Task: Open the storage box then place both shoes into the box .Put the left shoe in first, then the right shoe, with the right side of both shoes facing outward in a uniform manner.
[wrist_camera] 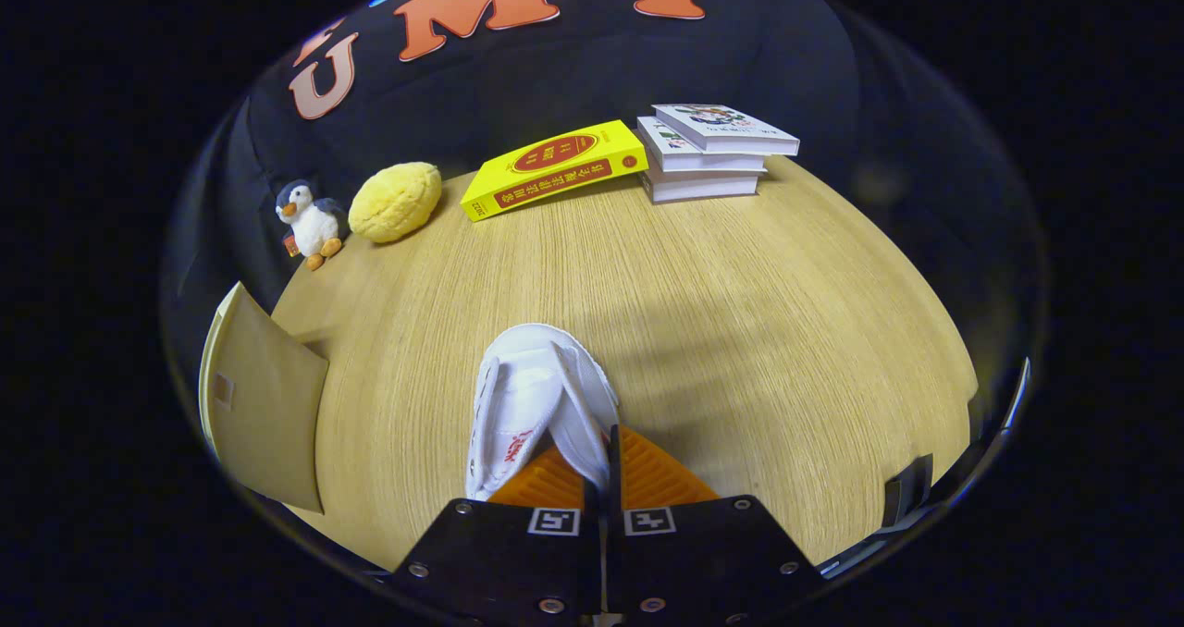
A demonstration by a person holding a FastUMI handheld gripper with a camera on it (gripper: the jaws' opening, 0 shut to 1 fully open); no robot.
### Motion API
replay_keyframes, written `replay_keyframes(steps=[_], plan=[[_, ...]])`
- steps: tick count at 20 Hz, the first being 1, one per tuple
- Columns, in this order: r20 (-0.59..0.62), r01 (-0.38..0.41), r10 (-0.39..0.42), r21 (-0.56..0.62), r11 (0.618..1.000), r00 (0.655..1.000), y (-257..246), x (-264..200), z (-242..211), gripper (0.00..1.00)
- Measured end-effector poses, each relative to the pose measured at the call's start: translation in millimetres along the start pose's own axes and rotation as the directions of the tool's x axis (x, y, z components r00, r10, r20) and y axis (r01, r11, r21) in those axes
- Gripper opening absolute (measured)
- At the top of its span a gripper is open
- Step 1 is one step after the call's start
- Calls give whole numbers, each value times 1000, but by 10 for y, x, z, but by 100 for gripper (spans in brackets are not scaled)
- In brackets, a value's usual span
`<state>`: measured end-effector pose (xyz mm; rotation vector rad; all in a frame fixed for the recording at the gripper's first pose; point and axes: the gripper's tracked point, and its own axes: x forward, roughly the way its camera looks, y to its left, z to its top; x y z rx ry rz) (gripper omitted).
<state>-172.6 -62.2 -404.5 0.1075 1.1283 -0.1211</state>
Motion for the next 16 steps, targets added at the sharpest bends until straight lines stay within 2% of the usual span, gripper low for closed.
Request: replay_keyframes(steps=[6, 9, 16], plan=[[89, -87, 86, 8, 996, 992, 613, -399, 584, 3], [156, -142, 142, -8, 990, 978, 1032, -640, 906, 3], [238, -227, 234, -56, 972, 943, 1839, -1009, 1249, 2]])
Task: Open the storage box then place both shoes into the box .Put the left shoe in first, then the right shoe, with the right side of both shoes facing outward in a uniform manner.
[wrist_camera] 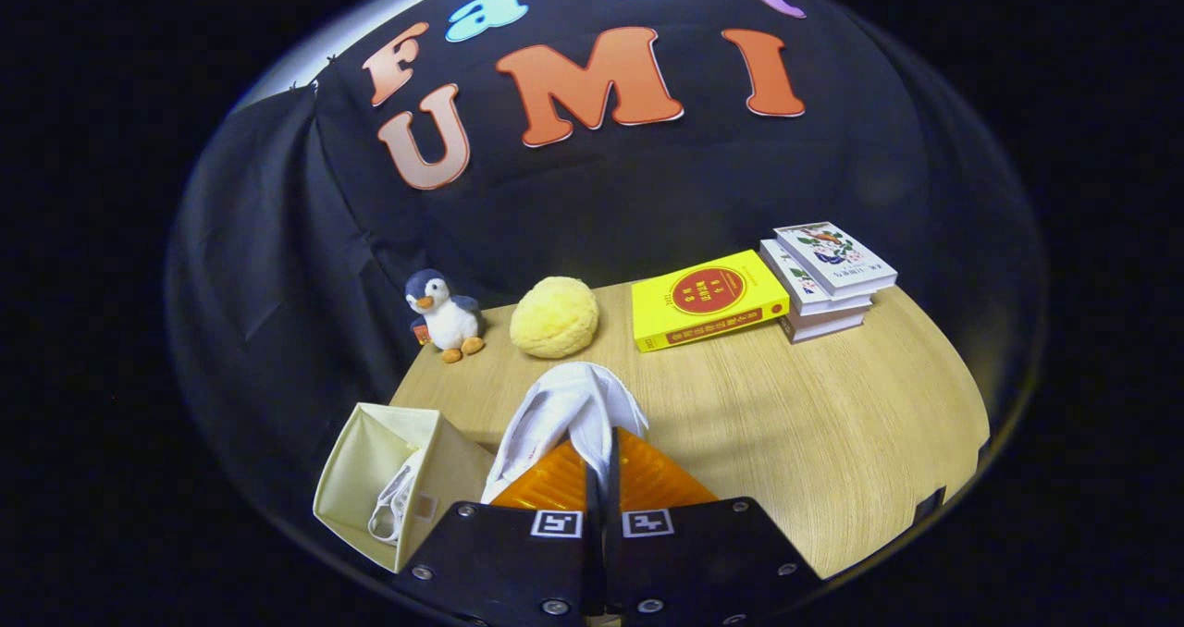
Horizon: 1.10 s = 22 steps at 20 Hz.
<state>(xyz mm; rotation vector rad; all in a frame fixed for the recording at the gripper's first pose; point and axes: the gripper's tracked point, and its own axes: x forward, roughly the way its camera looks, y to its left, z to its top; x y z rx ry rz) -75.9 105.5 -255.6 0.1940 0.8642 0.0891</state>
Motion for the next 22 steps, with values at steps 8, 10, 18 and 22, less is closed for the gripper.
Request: replay_keyframes(steps=[8, 10, 18, 22], plan=[[-60, -111, 110, -21, 994, 992, 1107, 9, -102, 1], [-85, -127, 126, -9, 992, 988, 1369, 47, -196, 1], [-182, -88, 87, 6, 996, 979, 1927, 235, -576, 2], [-210, -57, 56, -1, 998, 976, 2013, 217, -702, 3]])
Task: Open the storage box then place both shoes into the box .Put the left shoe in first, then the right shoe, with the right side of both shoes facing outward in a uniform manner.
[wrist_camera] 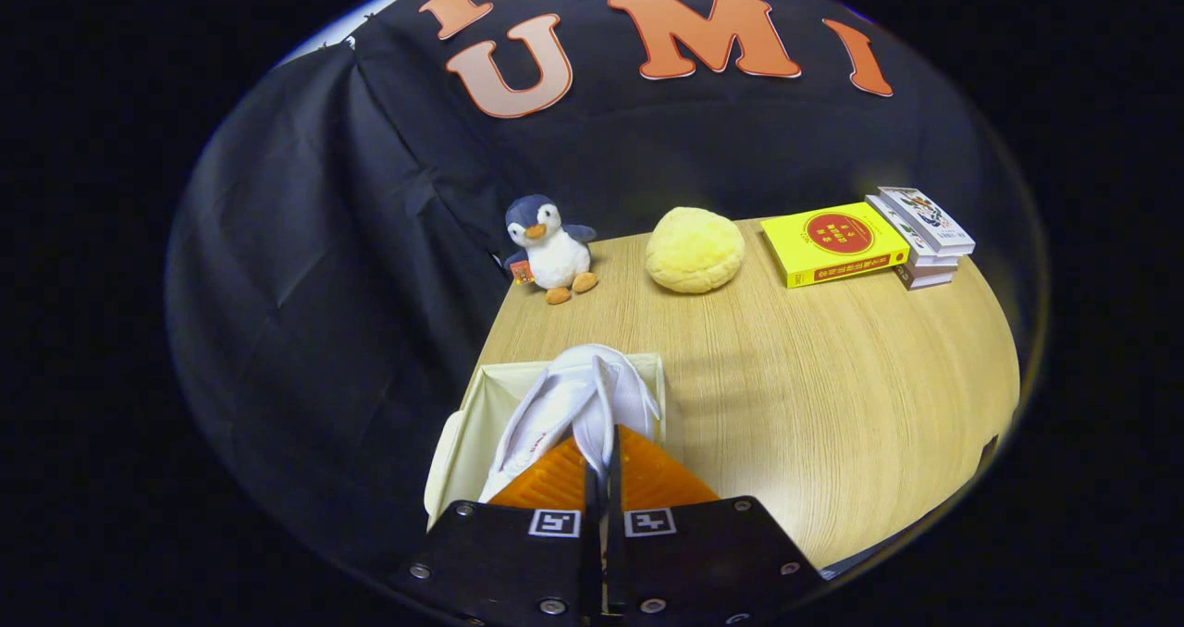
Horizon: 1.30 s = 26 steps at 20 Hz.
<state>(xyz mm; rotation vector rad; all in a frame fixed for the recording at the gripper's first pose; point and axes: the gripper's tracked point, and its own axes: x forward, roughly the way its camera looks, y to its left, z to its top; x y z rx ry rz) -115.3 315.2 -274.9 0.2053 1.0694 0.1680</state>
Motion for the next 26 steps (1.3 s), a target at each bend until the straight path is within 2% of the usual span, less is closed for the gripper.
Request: replay_keyframes(steps=[3, 5, 6, 8, 9, 13, 18, 23, 26], plan=[[-66, -6, 6, 2, 1000, 998, 5, 31, -243, 5], [-112, -85, 90, 50, 995, 990, 185, 3, -386, 9], [-97, -99, 102, 42, 994, 990, 225, -12, -355, 12], [-28, -84, 83, -32, 996, 996, 160, -87, -142, 20], [2, -89, 89, -48, 995, 996, 172, -120, -49, 29], [56, -110, 114, -69, 991, 992, 108, -239, 128, 51], [165, -82, 99, -106, 991, 981, -276, -441, 460, 71], [344, -40, 90, -150, 988, 935, -736, -764, 966, 86], [441, 4, 68, -161, 987, 895, -1105, -982, 1244, 90]])
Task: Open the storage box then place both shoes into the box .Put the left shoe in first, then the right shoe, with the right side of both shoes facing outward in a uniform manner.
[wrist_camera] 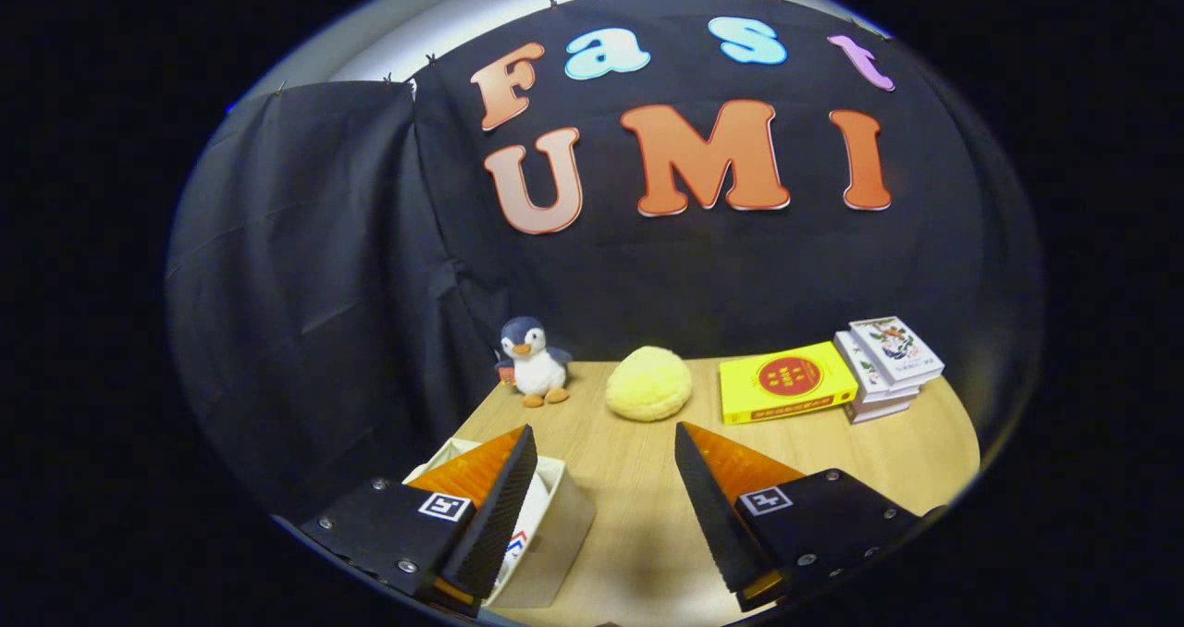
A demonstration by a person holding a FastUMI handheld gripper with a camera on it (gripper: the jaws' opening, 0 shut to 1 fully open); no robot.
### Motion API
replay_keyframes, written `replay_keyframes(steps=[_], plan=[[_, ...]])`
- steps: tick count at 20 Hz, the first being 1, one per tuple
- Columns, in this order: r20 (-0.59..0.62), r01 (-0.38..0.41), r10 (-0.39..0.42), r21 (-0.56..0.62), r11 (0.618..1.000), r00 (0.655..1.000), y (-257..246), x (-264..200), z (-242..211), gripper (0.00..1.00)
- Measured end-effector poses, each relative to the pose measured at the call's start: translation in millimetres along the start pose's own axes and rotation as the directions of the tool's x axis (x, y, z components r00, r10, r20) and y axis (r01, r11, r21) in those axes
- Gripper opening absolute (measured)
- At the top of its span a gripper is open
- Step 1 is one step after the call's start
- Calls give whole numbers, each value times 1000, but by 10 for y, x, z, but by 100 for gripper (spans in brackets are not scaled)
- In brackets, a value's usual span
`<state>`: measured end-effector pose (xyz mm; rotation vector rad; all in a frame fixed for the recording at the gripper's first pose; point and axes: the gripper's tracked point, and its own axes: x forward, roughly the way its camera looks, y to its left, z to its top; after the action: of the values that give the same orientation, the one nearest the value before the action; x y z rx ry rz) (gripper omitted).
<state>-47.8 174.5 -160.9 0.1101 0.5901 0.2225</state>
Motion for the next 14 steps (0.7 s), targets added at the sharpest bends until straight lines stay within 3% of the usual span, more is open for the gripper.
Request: replay_keyframes(steps=[6, 14], plan=[[227, 76, -67, -31, 997, 971, -740, -248, 629, 93], [437, 142, -99, -68, 987, 894, -1343, -651, 1197, 95]])
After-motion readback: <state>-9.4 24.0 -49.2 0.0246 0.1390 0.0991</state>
